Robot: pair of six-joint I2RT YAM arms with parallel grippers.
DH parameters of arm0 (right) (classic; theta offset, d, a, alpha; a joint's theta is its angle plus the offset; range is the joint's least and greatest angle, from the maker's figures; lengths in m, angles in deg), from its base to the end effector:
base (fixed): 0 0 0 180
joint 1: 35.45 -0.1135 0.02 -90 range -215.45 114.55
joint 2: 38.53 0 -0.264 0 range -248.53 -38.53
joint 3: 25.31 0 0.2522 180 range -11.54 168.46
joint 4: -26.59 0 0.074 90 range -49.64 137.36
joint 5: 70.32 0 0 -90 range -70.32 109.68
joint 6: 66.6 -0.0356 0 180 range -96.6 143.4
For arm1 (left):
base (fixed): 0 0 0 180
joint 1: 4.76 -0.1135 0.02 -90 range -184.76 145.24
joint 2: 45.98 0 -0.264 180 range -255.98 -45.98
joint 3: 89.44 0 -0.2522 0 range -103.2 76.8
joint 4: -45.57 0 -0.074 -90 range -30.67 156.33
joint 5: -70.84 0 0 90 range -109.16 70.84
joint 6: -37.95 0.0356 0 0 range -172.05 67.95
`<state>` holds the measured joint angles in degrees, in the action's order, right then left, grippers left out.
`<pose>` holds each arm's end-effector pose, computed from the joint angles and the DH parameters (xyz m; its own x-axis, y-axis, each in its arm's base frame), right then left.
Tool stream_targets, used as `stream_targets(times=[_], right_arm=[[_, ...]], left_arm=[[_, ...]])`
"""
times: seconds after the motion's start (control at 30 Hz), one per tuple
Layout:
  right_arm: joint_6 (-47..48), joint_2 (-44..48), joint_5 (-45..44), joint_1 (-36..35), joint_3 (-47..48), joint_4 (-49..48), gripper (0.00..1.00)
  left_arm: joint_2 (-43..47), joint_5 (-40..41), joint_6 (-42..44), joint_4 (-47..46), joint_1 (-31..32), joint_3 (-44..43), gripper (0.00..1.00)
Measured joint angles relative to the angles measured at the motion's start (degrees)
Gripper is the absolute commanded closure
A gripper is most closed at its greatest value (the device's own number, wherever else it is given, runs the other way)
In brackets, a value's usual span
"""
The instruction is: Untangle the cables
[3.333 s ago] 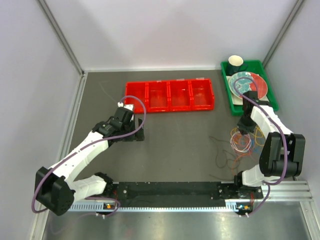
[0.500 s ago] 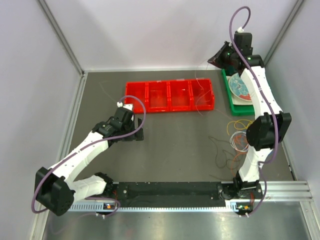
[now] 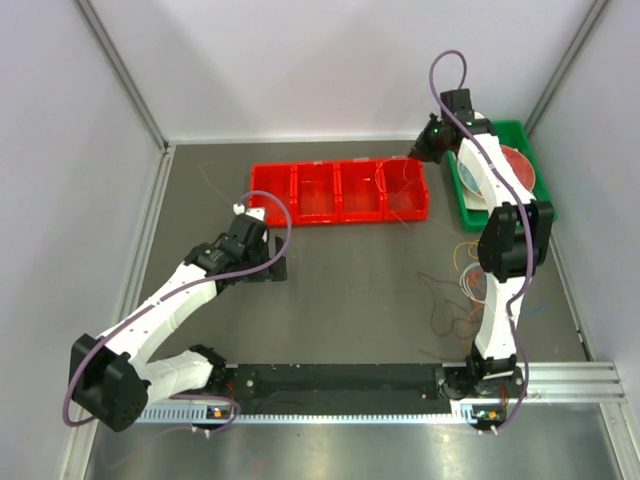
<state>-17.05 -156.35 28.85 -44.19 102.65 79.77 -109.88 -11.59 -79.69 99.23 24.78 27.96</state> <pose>0.4649 0.0772 0.3169 -0.6854 0.5427 -0.4856 0.2359 0.7963 0.5570 0.1926 -0.1038 0.2554 -0.8272 -0.0598 -0.5587 0.0442 0.9843 -0.1708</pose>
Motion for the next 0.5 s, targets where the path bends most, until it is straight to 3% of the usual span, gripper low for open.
stream_targets(times=[0.2, 0.5], right_arm=[[0.0, -5.5, -4.6, -0.1, 1.5, 7.2, 1.00], [0.0, -5.8, -17.0, -0.1, 4.7, 15.0, 1.00]], left_arm=[[0.0, 0.1, -0.2, 0.0, 0.0, 0.0, 0.05], [0.0, 0.2, -0.3, 0.0, 0.0, 0.0, 0.05]])
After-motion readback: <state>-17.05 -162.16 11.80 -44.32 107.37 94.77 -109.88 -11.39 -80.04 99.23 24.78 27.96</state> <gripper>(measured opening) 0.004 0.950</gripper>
